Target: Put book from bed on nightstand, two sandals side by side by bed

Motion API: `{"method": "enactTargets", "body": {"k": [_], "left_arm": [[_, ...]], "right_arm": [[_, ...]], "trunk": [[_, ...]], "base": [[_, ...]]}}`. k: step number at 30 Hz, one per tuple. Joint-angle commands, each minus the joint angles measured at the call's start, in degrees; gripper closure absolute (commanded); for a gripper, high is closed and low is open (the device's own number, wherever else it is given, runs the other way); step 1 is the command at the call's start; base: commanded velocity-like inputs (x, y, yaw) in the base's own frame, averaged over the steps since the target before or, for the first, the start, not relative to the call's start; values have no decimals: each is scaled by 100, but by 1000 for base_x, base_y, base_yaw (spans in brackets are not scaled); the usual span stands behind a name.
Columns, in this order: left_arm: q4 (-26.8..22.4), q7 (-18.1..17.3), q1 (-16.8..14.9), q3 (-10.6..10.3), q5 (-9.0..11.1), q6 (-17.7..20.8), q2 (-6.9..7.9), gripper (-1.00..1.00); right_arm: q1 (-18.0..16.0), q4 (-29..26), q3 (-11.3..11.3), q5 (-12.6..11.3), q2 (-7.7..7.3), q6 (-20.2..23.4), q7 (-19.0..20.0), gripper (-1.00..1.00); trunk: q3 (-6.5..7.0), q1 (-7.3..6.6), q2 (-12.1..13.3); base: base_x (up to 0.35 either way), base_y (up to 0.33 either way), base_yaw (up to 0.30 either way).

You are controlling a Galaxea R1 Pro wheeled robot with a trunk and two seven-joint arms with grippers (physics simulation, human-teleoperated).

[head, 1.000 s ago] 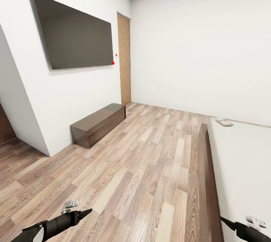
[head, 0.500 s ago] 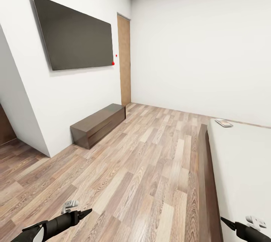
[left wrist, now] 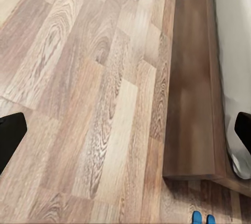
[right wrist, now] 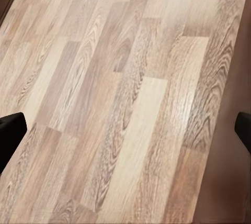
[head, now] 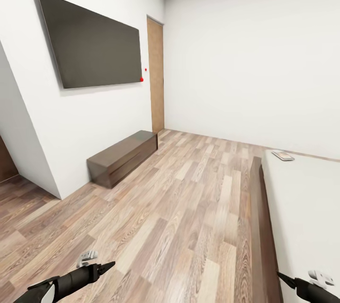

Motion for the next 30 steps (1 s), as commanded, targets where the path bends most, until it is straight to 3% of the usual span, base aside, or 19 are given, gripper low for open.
{"method": "enactTargets", "body": {"k": [1, 21, 22, 25, 26, 30], "left_arm": [[-6, -30, -5, 49, -37, 41, -2, -100], [-5, -30, -5, 50, -37, 41, -2, -100], [-5, -28, -5, 48, -37, 41, -2, -100], [-1, 99, -5, 44, -37, 41, -12, -100], [0, 152, -5, 43, -37, 41, -16, -100], [102, 856, -5, 34, -37, -50, -155, -100]], "right_arm": [[-5, 8, -27, 32, -1, -21, 19, -100], [-5, 12, -16, 38, 6, -21, 19, -100], [-5, 14, -14, 43, 46, -21, 19, -100], [-5, 13, -12, 48, 470, -30, 0, -100], [-5, 16, -10, 49, 535, -35, -15, -100], [-5, 89, 27, 139, 1152, -103, -718, -100]], "trunk": [[-6, 3, -3], [-6, 3, -3], [-6, 3, -3], [-6, 3, -3], [-6, 3, -3], [-6, 3, -3]], "base": [[305, 0, 0], [326, 0, 0], [329, 0, 0], [329, 0, 0], [329, 0, 0], [329, 0, 0]]}}
